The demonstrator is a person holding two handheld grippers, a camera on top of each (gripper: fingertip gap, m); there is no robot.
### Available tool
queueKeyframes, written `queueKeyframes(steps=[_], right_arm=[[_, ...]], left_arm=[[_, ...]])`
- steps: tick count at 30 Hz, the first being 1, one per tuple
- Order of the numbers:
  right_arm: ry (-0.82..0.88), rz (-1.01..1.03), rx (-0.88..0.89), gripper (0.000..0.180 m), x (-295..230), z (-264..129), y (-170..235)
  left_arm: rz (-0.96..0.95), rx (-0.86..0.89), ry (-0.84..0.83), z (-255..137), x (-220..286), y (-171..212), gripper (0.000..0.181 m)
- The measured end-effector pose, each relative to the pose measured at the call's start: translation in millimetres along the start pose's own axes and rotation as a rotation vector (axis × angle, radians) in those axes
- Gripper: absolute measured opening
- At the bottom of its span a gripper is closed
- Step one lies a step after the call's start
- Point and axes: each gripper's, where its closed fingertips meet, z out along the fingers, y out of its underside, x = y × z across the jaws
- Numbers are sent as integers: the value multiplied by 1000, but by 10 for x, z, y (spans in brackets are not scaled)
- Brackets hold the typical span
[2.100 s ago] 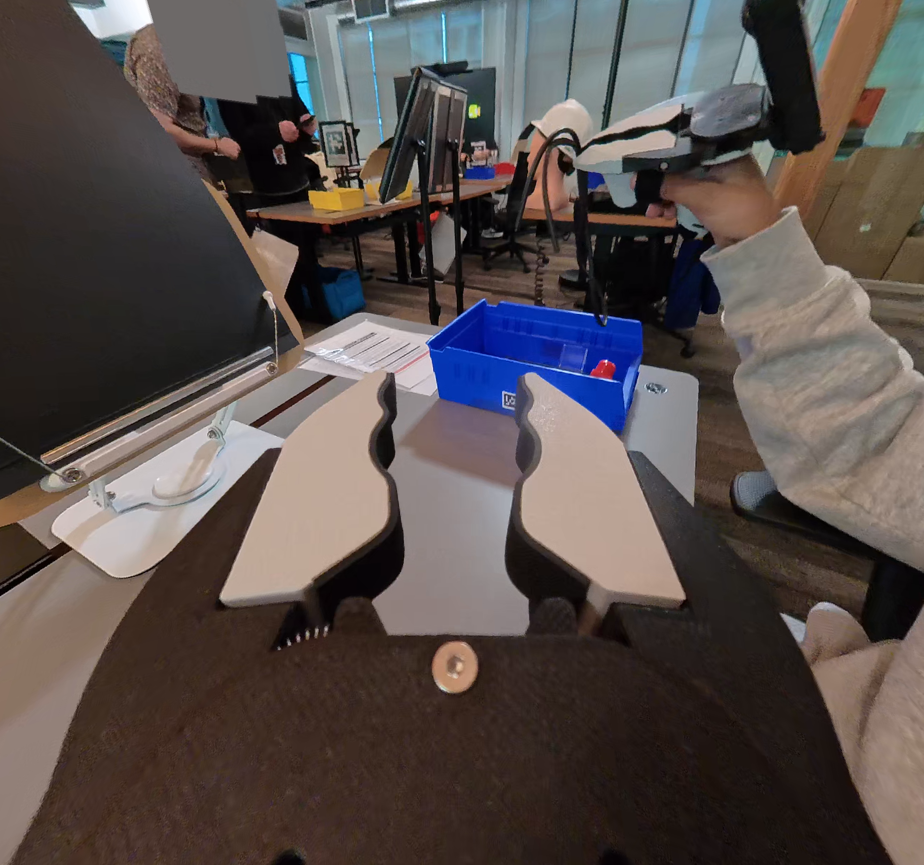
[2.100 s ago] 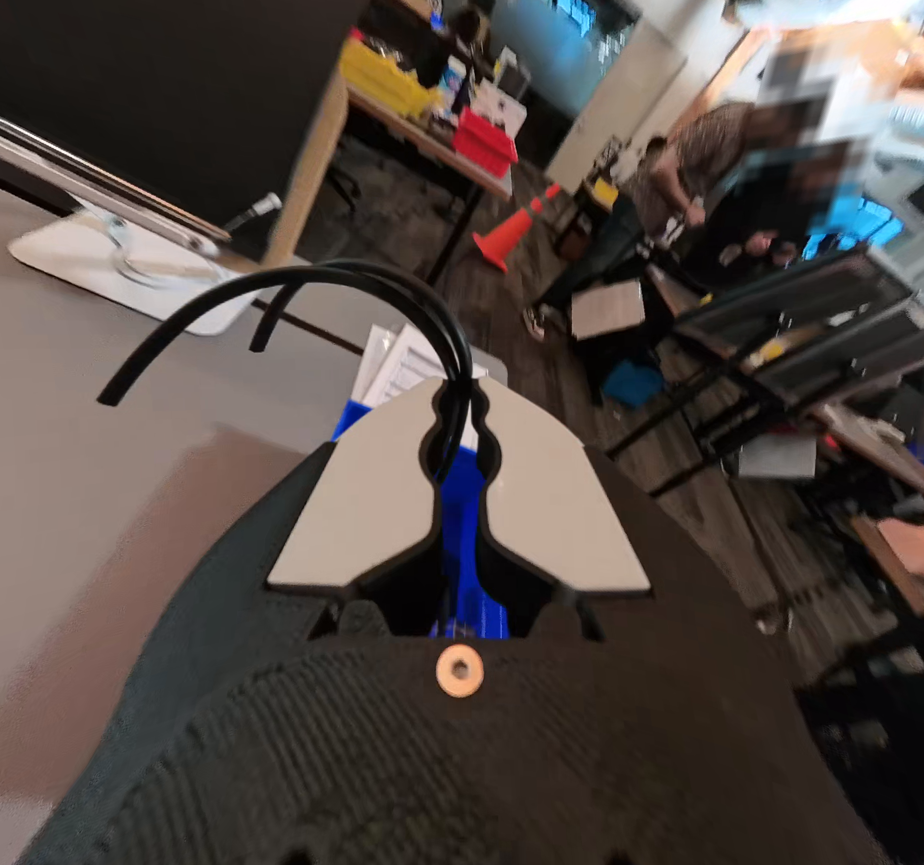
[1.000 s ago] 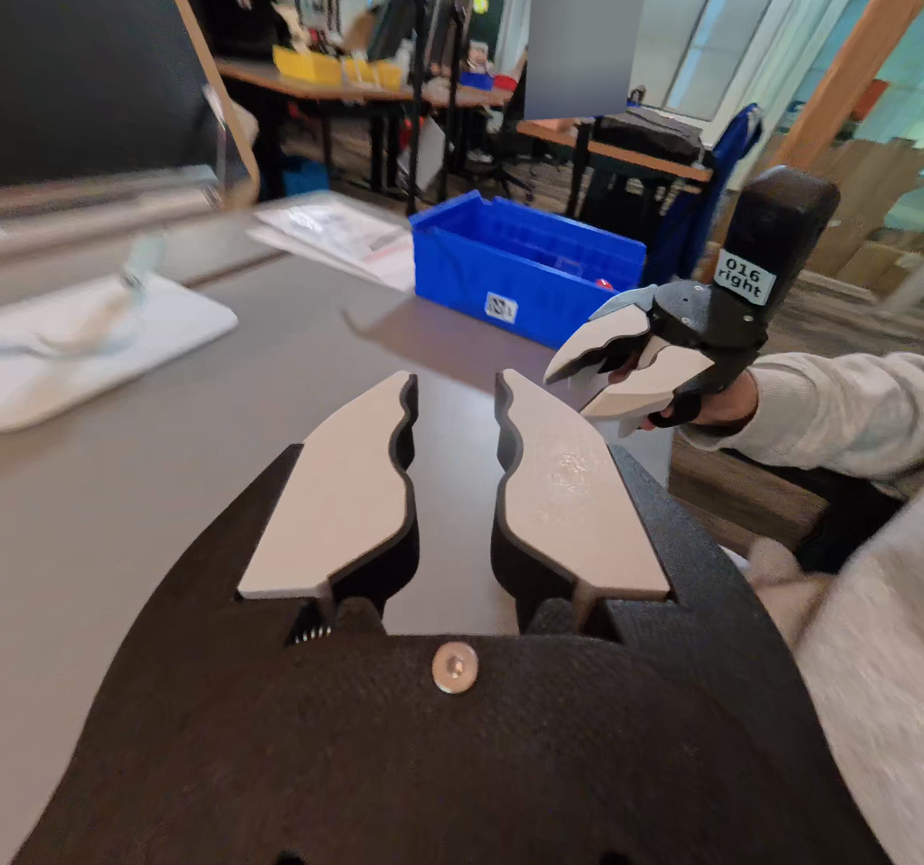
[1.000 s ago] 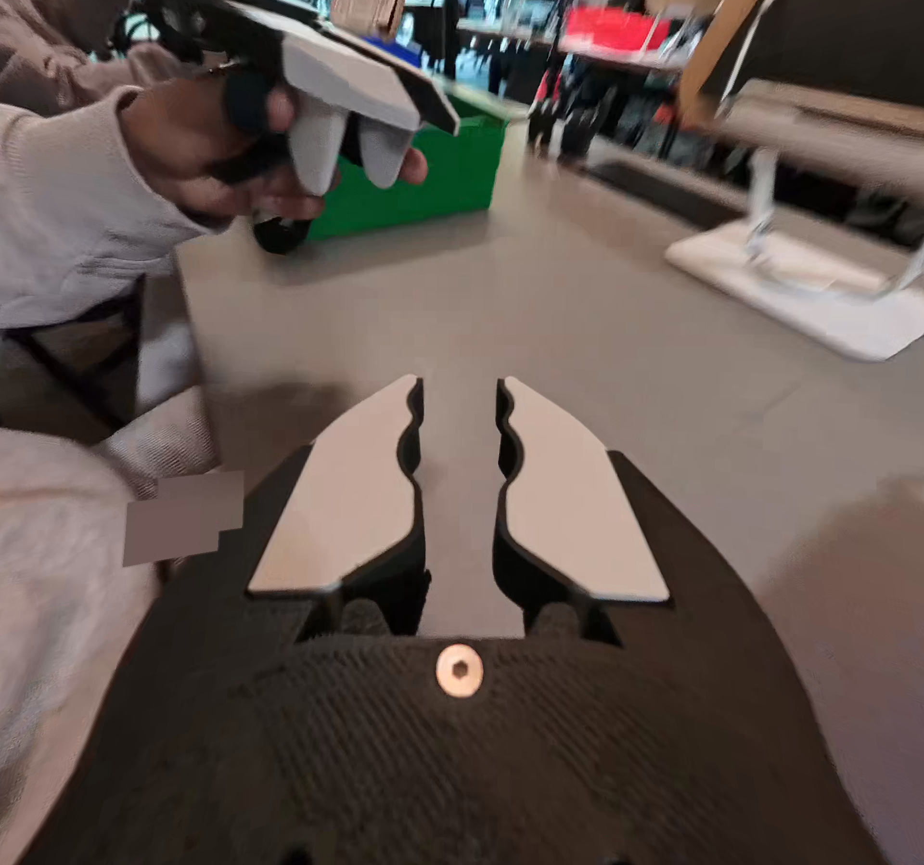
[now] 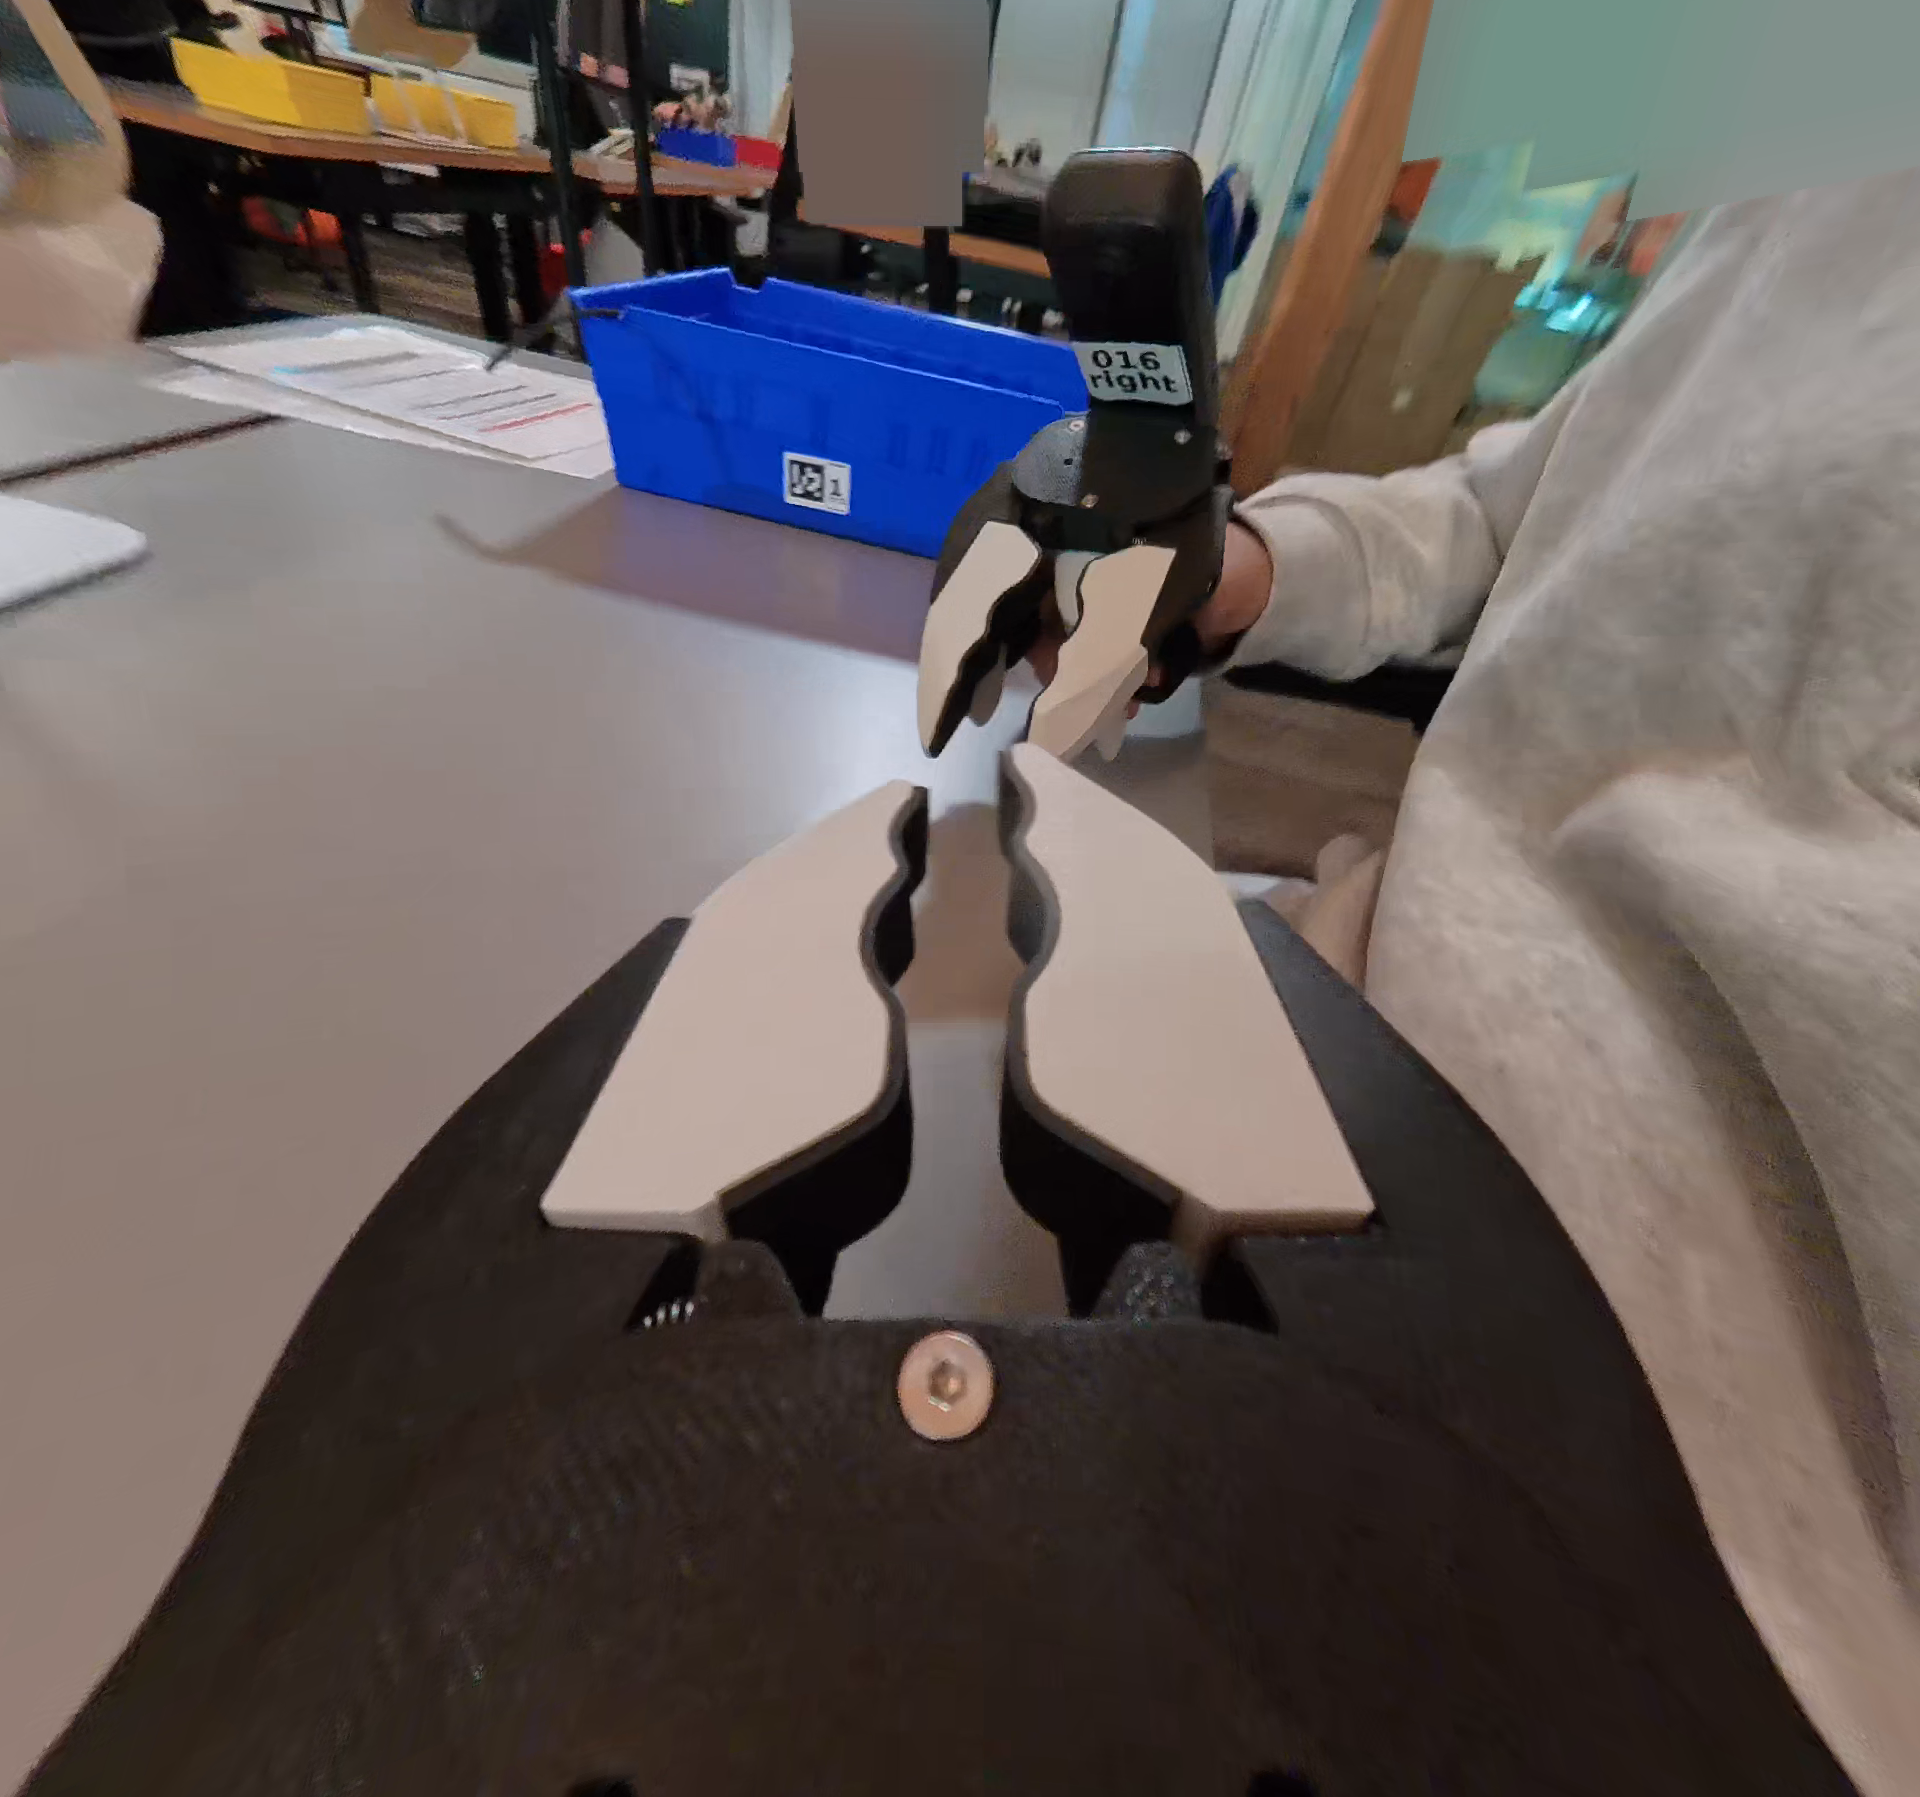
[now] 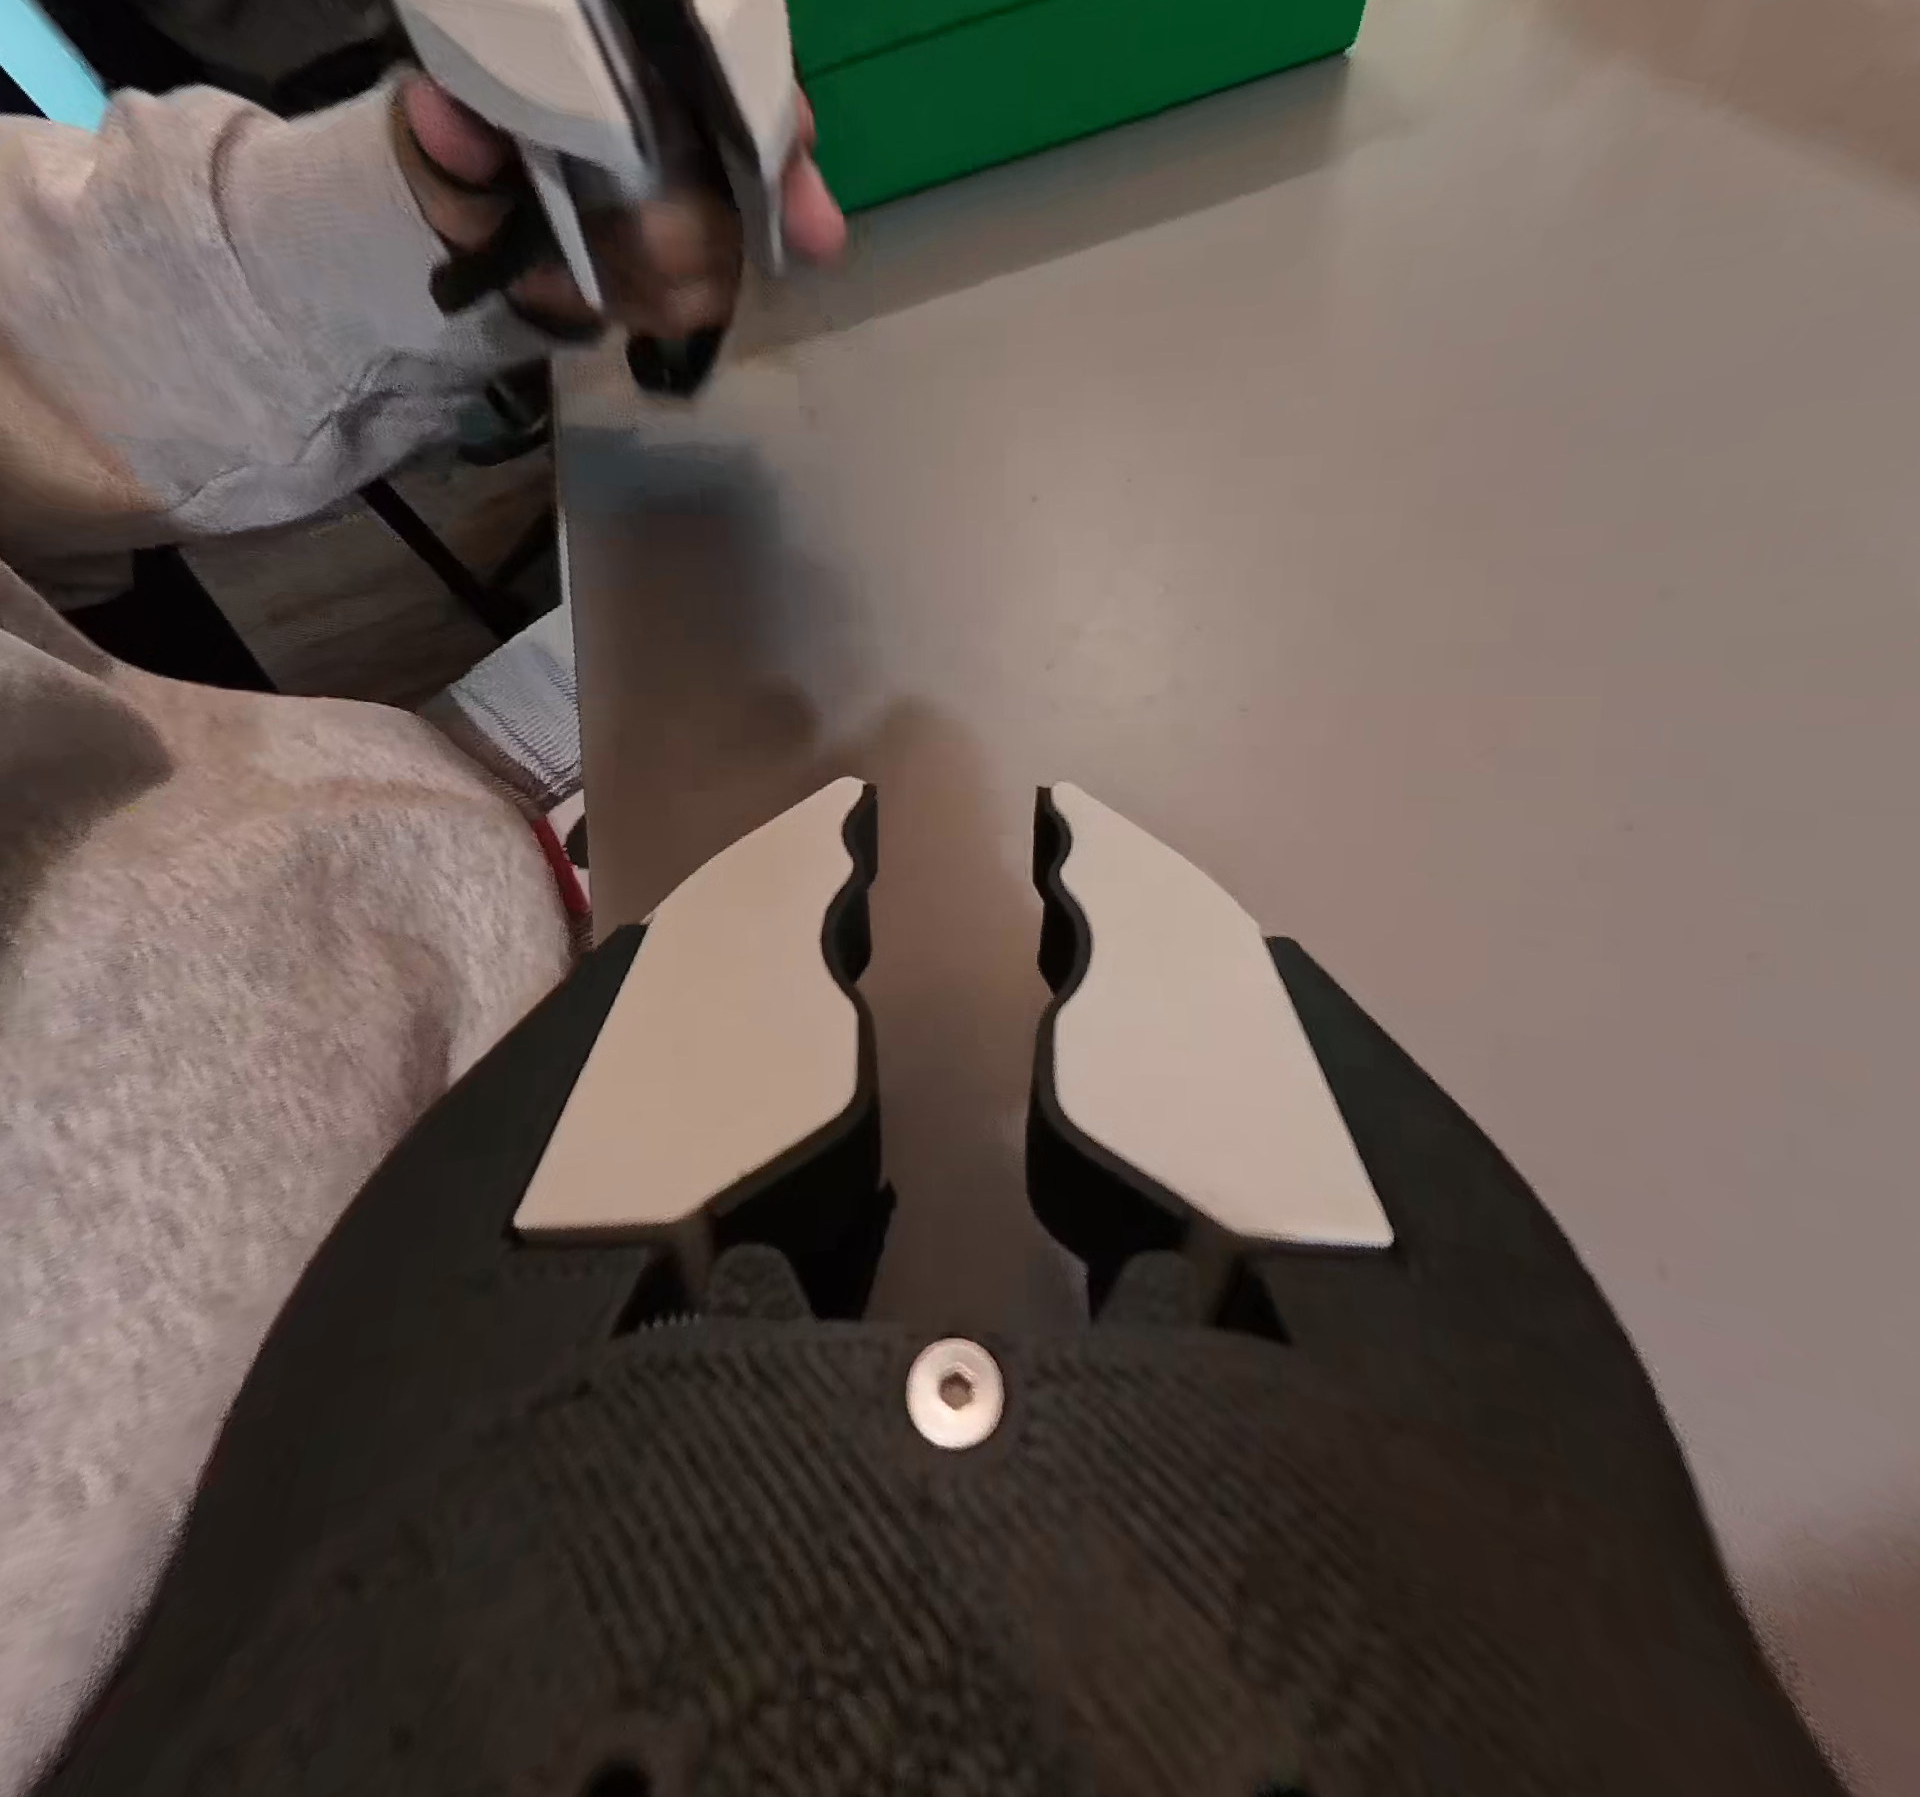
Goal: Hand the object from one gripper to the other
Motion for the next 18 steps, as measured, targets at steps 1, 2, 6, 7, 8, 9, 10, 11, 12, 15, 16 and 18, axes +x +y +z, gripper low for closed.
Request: queueKeyframes(steps=[1,2,6,7,8,9,10,11,12,15,16,18], right_arm=[[-7,7,5,29,-5,-5,-10],[-11,8,13,29,-10,-14,-22],[-11,6,36,27,9,-64,-40],[-17,17,44,27,7,-78,-56],[-29,29,63,26,-4,-93,-89],[-43,41,86,26,-20,-107,-128],[-58,56,103,26,-38,-119,-162],[-72,71,116,26,-57,-125,-190],[-84,82,125,26,-75,-128,-210],[-80,82,123,25,-88,-121,-218],[-70,75,119,25,-85,-121,-213],[-52,62,118,24,-84,-127,-206]], left_arm=[[54,-25,-34,-112,-3,-79,21],[121,-56,-94,-273,-40,-182,23],[358,-252,-443,-1200,-435,-644,7],[362,-324,-479,-1399,-530,-682,6],[333,-408,-500,-1580,-643,-663,6],[276,-502,-507,-1752,-770,-584,9],[207,-606,-517,-1923,-905,-459,10],[175,-710,-558,-2101,-1077,-322,7],[179,-804,-584,-2246,-1221,-172,5],[38,-1033,-496,-2465,-1336,364,9],[-39,-1078,-453,-2495,-1316,514,16],[-129,-1127,-410,-2528,-1310,732,33]])
